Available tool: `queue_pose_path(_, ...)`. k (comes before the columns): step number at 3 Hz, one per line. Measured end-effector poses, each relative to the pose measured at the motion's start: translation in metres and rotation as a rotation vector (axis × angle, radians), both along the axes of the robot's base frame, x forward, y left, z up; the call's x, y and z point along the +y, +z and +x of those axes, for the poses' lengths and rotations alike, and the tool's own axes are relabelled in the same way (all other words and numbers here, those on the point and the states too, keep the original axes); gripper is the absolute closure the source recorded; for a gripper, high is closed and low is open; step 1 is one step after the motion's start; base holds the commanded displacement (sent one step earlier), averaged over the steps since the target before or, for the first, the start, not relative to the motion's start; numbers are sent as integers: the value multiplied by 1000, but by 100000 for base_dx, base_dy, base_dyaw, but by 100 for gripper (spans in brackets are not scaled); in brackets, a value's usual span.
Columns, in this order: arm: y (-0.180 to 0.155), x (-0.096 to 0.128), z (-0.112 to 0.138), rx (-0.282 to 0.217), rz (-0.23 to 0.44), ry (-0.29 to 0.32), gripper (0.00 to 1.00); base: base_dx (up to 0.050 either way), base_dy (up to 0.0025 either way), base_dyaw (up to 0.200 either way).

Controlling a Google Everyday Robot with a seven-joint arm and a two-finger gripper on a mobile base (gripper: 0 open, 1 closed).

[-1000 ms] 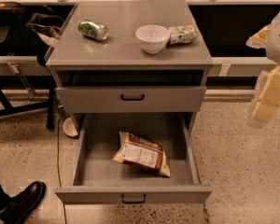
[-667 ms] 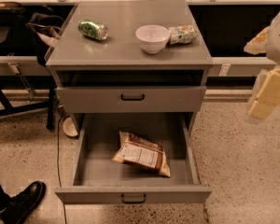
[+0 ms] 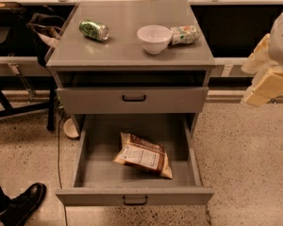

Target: Pick brown chip bag from middle drawer and place on counter

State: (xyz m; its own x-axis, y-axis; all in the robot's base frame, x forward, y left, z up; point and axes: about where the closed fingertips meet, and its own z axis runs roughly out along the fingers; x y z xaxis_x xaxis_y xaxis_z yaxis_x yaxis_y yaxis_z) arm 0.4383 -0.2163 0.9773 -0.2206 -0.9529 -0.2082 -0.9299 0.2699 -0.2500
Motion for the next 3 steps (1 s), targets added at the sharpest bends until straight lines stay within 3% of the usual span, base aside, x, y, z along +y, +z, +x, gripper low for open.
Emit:
queue_pose_path(1, 1, 1, 1, -28, 61, 22, 18, 0, 0, 0)
queue_pose_path(2, -22, 11, 15, -25, 179, 59, 0, 0, 0, 0)
queue_pose_path(3, -42, 27, 29, -5, 279, 97, 0, 0, 0, 0)
